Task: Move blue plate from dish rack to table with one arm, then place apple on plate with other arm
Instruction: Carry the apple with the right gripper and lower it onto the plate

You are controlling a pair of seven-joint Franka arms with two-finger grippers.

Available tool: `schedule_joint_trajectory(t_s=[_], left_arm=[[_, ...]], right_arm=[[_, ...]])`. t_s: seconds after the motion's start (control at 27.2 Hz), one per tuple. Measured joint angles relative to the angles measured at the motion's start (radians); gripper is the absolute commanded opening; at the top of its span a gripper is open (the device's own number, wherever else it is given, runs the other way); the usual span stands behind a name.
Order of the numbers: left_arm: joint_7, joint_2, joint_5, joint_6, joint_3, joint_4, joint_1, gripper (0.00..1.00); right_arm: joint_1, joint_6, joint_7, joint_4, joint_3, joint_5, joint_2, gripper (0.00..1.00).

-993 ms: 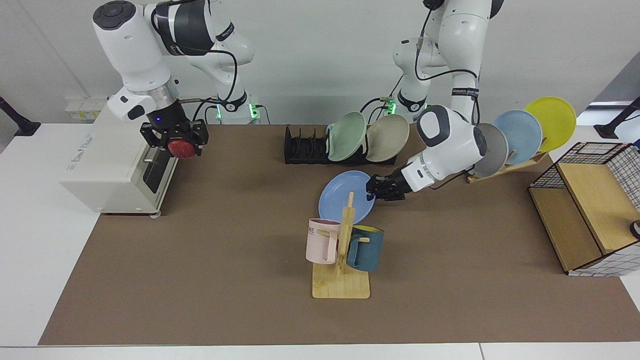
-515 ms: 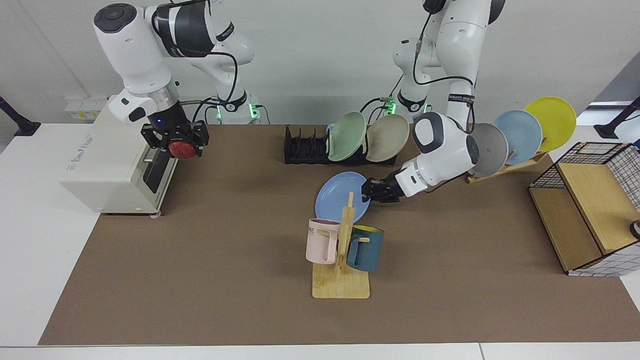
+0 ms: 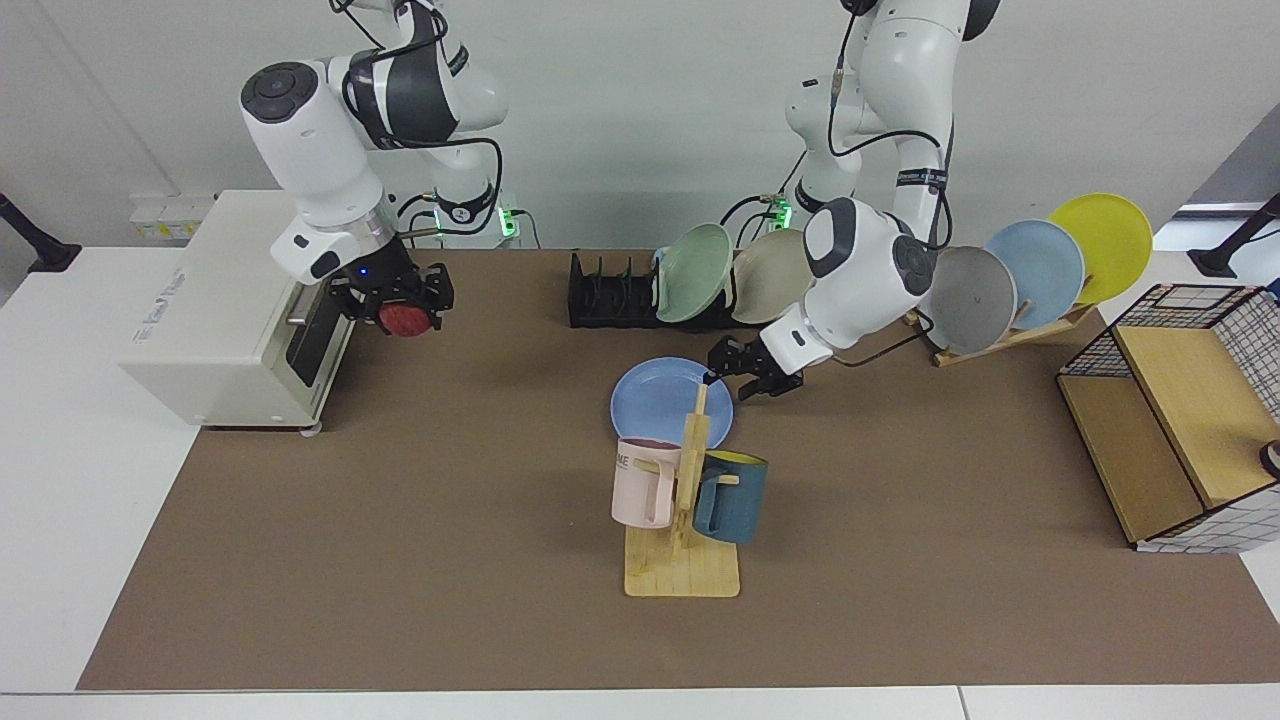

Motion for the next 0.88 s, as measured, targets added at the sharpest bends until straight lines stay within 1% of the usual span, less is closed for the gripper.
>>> schedule_joint_trajectory(t_s=[0.15, 0.22, 0.29, 0.4, 0.51, 0.59, 0.74, 0.81, 0.88], left_arm=[[-0.051, -0.060, 0.065, -0.006, 0.005, 0.011, 0.000, 0.70], [-0.062, -0.105, 0.116, -0.041, 0.023, 0.020, 0.000, 0.76], [-0.067, -0.149, 0.169, -0.102, 0.048, 0.039, 0.000, 0.76], [-0.068, -0.201, 0.253, -0.224, 0.083, 0.088, 0.000, 0.76], [-0.068, -0.231, 0.338, -0.345, 0.105, 0.156, -0.001, 0.76], [-0.068, -0.243, 0.381, -0.412, 0.116, 0.203, -0.006, 0.78], [-0.068, -0.270, 0.426, -0.501, 0.131, 0.269, -0.014, 0.79], [-0.068, -0.288, 0.436, -0.532, 0.135, 0.281, -0.014, 0.83], [-0.068, -0.305, 0.446, -0.562, 0.138, 0.288, -0.013, 0.83]], right_arm=[[0.040, 0.085, 0.028, -0.049, 0.000, 0.006, 0.010, 0.00], [0.075, 0.121, 0.074, -0.067, 0.000, 0.008, 0.021, 0.00], [0.110, 0.147, 0.125, -0.077, 0.001, 0.008, 0.034, 0.00], [0.164, 0.184, 0.192, -0.082, 0.003, 0.008, 0.058, 0.00], [0.221, 0.235, 0.271, -0.084, 0.005, 0.008, 0.086, 0.00], [0.263, 0.273, 0.332, -0.084, 0.005, 0.008, 0.107, 0.00], [0.359, 0.352, 0.442, -0.075, 0.007, 0.008, 0.161, 0.00], [0.394, 0.365, 0.488, -0.060, 0.007, 0.008, 0.187, 0.00], [0.420, 0.366, 0.532, -0.040, 0.007, 0.008, 0.211, 0.00]])
